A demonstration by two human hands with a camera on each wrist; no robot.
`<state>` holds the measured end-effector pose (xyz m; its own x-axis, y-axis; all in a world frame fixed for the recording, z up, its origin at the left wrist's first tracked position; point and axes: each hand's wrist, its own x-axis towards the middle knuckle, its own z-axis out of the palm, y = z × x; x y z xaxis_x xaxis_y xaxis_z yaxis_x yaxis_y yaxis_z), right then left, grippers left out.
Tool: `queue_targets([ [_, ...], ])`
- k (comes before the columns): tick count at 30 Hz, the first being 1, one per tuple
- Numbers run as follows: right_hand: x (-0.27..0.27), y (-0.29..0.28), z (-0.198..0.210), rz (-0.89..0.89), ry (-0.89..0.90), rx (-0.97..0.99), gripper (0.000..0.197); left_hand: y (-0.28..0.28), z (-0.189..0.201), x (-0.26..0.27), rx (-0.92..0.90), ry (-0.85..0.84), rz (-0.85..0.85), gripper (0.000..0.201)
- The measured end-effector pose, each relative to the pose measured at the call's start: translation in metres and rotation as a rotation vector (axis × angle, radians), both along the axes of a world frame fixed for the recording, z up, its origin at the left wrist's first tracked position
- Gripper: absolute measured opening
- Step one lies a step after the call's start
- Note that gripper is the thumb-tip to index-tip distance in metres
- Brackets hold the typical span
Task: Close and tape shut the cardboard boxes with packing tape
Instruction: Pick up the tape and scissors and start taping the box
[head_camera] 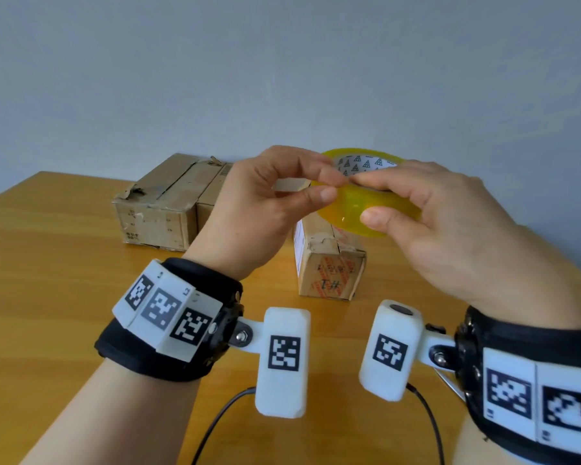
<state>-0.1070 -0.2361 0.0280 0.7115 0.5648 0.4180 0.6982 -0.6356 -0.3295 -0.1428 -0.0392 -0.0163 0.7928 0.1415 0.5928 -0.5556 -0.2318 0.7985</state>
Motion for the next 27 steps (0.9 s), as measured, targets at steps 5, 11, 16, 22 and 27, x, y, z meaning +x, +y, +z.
queue_targets([
  [5, 0.003, 0.003, -0.003, -0.006, 0.018, 0.020, 0.034, 0.002, 0.003, -0.003, 0.031, -0.021, 0.035, 0.007],
  [11, 0.007, -0.003, -0.002, -0.109, -0.038, 0.078, 0.037, 0.000, 0.007, -0.007, 0.048, 0.042, -0.013, 0.007],
  [16, 0.005, 0.001, -0.005, -0.079, 0.024, 0.095, 0.040, -0.009, 0.006, -0.005, -0.229, 0.156, -0.044, 0.006],
  [22, 0.006, 0.009, -0.009, -0.092, -0.086, 0.042, 0.063, -0.005, 0.009, -0.003, -0.473, 0.194, -0.120, 0.007],
  [27, 0.024, 0.006, -0.020, -0.233, -0.146, 0.380, 0.059, 0.008, 0.003, 0.003, -0.720, 0.181, -0.280, 0.008],
])
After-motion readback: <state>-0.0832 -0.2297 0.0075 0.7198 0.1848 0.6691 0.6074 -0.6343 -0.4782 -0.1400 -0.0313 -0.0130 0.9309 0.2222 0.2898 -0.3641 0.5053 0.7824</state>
